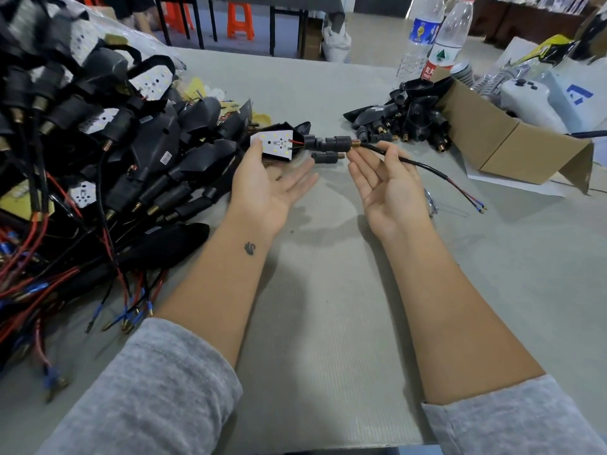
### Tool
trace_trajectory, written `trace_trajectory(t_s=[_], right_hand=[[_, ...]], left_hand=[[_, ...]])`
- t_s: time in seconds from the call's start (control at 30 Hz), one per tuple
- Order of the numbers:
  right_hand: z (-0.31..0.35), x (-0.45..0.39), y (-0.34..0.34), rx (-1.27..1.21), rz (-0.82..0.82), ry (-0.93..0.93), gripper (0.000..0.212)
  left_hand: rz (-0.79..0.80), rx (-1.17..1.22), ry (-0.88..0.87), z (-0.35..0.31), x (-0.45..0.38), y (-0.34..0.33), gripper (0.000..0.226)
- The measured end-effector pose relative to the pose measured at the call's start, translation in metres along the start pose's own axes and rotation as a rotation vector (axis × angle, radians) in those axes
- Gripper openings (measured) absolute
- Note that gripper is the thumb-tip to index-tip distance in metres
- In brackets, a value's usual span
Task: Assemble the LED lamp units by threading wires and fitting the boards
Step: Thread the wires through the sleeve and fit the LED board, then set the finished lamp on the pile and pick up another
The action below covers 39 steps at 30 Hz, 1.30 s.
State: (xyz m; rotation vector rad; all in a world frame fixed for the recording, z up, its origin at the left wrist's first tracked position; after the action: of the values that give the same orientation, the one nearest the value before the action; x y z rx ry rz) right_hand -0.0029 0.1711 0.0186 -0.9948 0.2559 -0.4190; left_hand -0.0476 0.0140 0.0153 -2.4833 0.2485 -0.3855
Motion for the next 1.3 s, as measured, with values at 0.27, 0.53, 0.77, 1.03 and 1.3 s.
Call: trace_trajectory(t_s=[0.27, 0.53, 0.77, 1.03, 1.3], right_hand=[[-0.006, 0.015, -0.026, 0.334, 0.149, 0.195, 0.017], [-0.043, 0.059, -0.086, 0.995, 0.658, 0.709, 0.014], [-0.128, 0.088, -0.155, 1.56, 1.12, 0.583, 0.047], [-0.129, 0.091, -0.128, 1.695, 1.166, 0.527, 0.025], [-0.07, 0.0, -0.063, 1.797, 0.345, 0.266, 0.027]], left_hand=[[0.142, -0.297, 0.064, -0.038, 0.003, -0.021, 0.02], [-0.071, -0.827, -0.255, -0.131, 0.013, -0.003, 0.019], [-0.44, -1.849, -0.644, -0.214, 0.021, 0.05, 0.037], [-0.696, -2.313, -0.656, -0.191, 0.021, 0.074, 0.046], [-0.43, -2.29, -0.834, -0.104, 0.033, 0.012, 0.03]])
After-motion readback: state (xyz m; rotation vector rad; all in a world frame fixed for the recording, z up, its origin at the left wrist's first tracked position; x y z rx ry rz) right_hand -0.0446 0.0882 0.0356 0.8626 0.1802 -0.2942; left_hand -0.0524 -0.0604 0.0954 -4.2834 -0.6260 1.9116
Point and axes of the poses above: each hand's wrist, its own x-axis away from the middle knuckle, its own y-axis out of the back of the hand, z = x × y, the point moved 4 cm from there along -x, towards the middle knuckle, and after that the axes turned 14 degrees about -x, right-handed, at the moved point
